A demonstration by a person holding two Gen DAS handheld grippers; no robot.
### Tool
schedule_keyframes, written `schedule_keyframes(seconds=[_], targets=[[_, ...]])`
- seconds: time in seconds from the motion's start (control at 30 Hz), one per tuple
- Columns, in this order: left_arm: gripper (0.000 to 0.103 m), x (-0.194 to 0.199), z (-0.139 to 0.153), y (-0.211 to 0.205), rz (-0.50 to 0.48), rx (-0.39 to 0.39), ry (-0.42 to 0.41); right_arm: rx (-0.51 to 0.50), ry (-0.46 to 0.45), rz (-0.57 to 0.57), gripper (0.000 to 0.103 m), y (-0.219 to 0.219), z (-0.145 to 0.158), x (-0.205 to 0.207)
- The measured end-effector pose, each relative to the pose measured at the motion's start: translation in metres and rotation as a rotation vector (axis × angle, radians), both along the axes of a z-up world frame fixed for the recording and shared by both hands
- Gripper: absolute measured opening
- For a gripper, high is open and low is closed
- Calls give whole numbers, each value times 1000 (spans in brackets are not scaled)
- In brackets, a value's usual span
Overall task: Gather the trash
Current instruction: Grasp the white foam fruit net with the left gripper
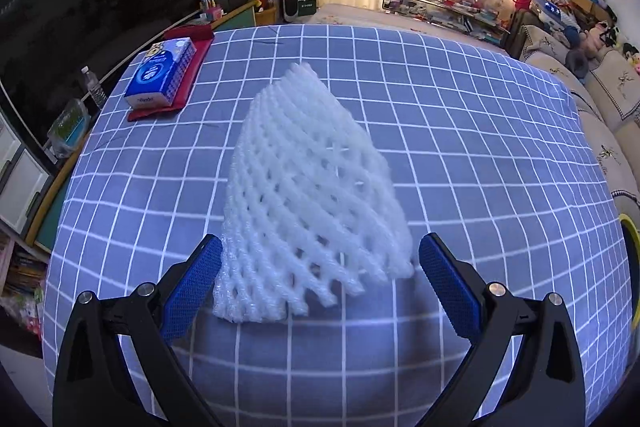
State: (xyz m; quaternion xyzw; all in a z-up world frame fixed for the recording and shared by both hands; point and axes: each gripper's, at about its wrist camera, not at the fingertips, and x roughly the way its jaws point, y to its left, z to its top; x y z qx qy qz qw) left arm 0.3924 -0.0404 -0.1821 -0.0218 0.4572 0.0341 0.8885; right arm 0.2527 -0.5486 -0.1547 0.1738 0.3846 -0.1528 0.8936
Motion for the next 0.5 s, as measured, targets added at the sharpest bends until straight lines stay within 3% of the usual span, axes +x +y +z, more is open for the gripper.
schedule_keyframes(seconds=[0.13,0.33,0.5], targets=[[97,7,3,5,14,-8,6,13,3,4,49,-2,-5,4],[97,-14,19,13,-22,-59,38,27,-6,6,49,-3,-8,5],[98,-9,45,13,-4,-54,-2,36,-23,5,49,-2,-5,9]])
